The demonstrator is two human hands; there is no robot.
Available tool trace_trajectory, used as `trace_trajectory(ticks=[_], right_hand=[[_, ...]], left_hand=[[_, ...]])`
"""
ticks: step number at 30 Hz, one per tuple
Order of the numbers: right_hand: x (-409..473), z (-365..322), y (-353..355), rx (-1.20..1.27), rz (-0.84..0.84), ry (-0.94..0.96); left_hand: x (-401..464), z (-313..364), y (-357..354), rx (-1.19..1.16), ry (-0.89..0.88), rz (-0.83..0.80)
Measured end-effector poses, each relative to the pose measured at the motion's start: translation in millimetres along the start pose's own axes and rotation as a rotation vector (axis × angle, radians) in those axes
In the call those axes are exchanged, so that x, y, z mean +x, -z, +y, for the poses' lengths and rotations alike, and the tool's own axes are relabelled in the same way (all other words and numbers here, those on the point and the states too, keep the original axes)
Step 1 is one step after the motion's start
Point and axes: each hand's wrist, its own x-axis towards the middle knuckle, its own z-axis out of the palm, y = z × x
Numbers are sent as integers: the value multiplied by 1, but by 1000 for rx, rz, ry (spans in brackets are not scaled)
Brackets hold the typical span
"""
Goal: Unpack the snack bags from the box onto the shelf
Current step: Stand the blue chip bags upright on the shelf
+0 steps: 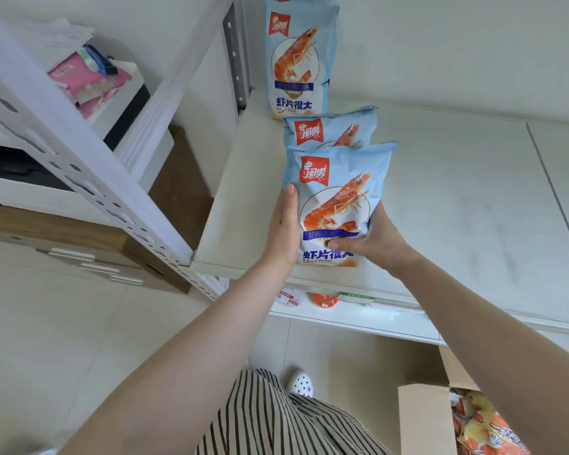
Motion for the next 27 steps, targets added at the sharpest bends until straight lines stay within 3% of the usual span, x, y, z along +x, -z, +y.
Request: trace_trajectory(ticks=[5, 18, 27], right_hand=[[36, -13, -17, 12, 46, 76], [154, -35, -39, 33, 112, 251], [187, -26, -35, 83, 137, 308]], left_hand=[[37, 15, 14, -111, 23, 15], [145, 53, 39, -135, -77, -18], [185, 47, 42, -161, -102, -136]])
